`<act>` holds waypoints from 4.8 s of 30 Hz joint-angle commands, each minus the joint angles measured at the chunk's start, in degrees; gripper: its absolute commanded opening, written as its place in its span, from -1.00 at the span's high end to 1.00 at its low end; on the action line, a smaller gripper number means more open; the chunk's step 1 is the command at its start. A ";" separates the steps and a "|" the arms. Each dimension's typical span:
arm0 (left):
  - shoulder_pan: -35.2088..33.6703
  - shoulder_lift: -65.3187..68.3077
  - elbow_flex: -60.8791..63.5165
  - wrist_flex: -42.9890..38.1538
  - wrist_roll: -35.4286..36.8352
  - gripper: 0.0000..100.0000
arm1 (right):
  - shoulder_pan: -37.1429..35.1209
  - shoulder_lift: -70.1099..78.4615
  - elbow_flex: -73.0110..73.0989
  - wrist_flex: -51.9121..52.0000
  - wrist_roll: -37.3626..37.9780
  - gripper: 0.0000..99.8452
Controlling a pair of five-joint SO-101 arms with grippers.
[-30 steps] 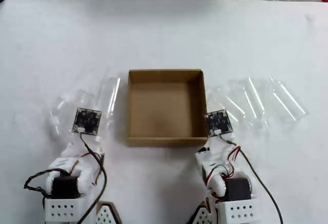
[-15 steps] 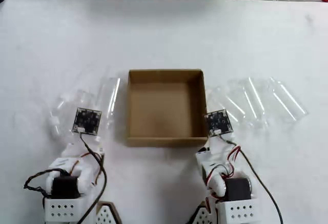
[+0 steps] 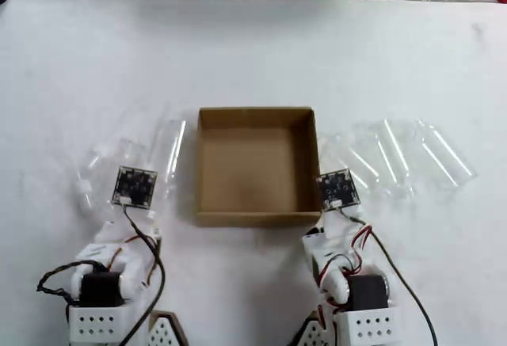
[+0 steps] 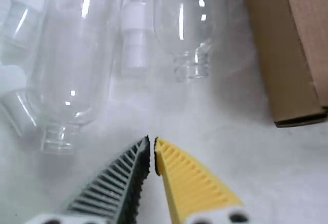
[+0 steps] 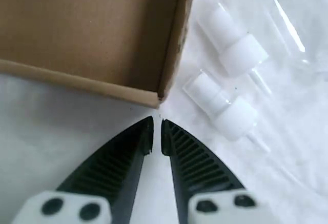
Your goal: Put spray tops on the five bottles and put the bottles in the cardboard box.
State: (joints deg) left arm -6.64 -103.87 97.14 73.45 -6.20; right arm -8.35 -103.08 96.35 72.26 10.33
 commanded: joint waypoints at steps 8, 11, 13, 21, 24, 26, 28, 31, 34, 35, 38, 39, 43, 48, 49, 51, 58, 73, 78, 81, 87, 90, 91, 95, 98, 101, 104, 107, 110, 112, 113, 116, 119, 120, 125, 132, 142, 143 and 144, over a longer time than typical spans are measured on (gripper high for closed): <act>-0.40 -0.66 -0.18 0.35 0.35 0.95 | -0.22 0.04 0.53 0.31 -0.62 0.96; -0.40 -0.66 -0.18 0.35 0.35 0.95 | -0.22 0.04 0.53 0.31 -0.62 0.96; -0.40 -0.66 -0.18 0.35 0.35 0.95 | -0.22 0.04 0.53 0.31 -0.62 0.96; -0.40 -0.66 -0.18 0.35 0.35 0.95 | -0.22 0.04 0.53 0.31 -0.62 0.96; -0.40 -0.66 -0.18 0.35 0.35 0.95 | -0.22 0.04 0.53 0.31 -0.62 0.96; -0.40 -0.66 -0.18 0.35 0.35 0.95 | -0.22 0.04 0.53 0.31 -0.62 0.96; -0.40 -0.66 -0.18 0.35 0.35 0.95 | -0.22 0.04 0.53 0.31 -0.62 0.96; -0.40 -0.66 -0.18 0.35 0.35 0.95 | -0.22 0.04 0.53 0.31 -0.62 0.96; -0.40 -0.66 -0.18 0.35 0.35 0.95 | -0.22 0.04 0.53 0.31 -0.62 0.96; -0.40 -0.66 -0.18 0.35 0.35 0.95 | -0.22 0.04 0.53 0.31 -0.62 0.96; -0.40 -0.66 -0.18 0.35 0.35 0.95 | -0.22 0.04 0.53 0.31 -0.62 0.96; -0.40 -0.66 -0.18 0.35 0.35 0.95 | -0.22 0.04 0.53 0.31 -0.62 0.96; -0.40 -0.66 -0.18 0.35 0.35 0.95 | -0.22 0.04 0.53 0.31 -0.62 0.96; -0.40 -0.66 -0.18 0.35 0.35 0.95 | -0.22 0.04 0.53 0.31 -0.62 0.96; -0.40 -0.66 -0.18 0.35 0.35 0.95 | -0.22 0.04 0.53 0.31 -0.62 0.96; -0.40 -0.66 -0.18 0.35 0.35 0.95 | -0.22 0.04 0.53 0.31 -0.62 0.96; -0.40 -0.66 -0.18 0.35 0.35 0.95 | -0.22 0.04 0.53 0.31 -0.62 0.96; -0.40 -0.66 -0.18 0.35 0.35 0.95 | -0.22 0.04 0.53 0.31 -0.62 0.96; -0.40 -0.66 -0.18 0.35 0.35 0.95 | -0.22 0.04 0.53 0.31 -0.62 0.96; -0.40 -0.66 -0.18 0.35 0.35 0.95 | -0.22 0.04 0.53 0.31 -0.62 0.96; 0.31 -0.66 -0.18 0.35 0.44 0.95 | -0.22 0.04 0.53 0.31 -0.62 0.96; 3.47 -0.66 -0.18 0.35 0.62 0.95 | -0.48 0.04 0.53 0.31 -0.62 0.96; 4.53 -0.66 -0.18 0.35 0.62 0.95 | -0.40 0.04 0.53 0.31 -0.62 0.96; 5.32 -0.66 -0.18 0.35 0.62 0.95 | -0.31 0.04 0.53 0.31 -0.62 0.96; 5.58 -0.66 -0.18 0.35 0.53 0.95 | -0.31 0.04 0.53 0.31 -0.62 0.96; 5.58 -0.66 -0.18 0.35 0.53 0.95 | -0.31 0.04 0.53 0.31 -0.62 0.96; 5.58 -0.66 -0.18 0.35 0.53 0.95 | -0.57 0.04 0.53 0.31 -0.62 0.96; 5.49 -0.66 -0.18 0.35 0.62 0.95 | -0.57 0.04 0.53 0.31 -0.62 0.96; 5.49 -0.66 -0.18 -0.09 0.44 0.95 | -0.57 0.04 0.53 0.31 -0.62 0.96; 5.49 -0.66 -0.18 -0.09 0.44 0.95 | -0.57 0.04 0.53 0.31 -0.62 0.96; 5.49 -0.66 -0.18 -0.09 0.44 0.95 | -0.57 0.04 0.53 0.31 -0.62 0.96; 5.32 -0.66 -0.35 -1.76 0.44 0.95 | -0.57 0.04 0.53 0.31 -0.70 0.96; 5.14 -0.66 -3.60 -6.77 0.62 0.95 | -0.57 0.04 0.53 0.31 -0.70 0.96; 5.14 -0.66 -5.54 -7.91 0.79 0.95 | -0.57 0.04 0.53 0.31 -0.70 0.96; 5.23 -0.66 -16.70 -8.88 0.79 0.95 | -0.57 0.04 0.53 0.31 -0.70 0.96; 5.23 -0.66 -25.05 -8.53 0.70 0.95 | -0.57 -0.04 0.53 0.31 -0.70 0.96; 2.15 -0.66 -27.08 -8.97 0.26 0.95 | -0.57 -0.04 0.53 0.22 -0.88 0.96; 0.66 -0.66 -26.02 -10.99 0.00 0.95 | -0.57 -0.04 0.53 0.22 -0.88 0.96; -0.66 -0.66 -24.97 -13.27 -1.14 0.95 | -0.57 -0.04 0.53 0.31 -0.88 0.96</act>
State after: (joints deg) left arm -2.86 -104.84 70.86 67.12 -6.29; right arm -8.35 -103.08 96.35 72.26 10.15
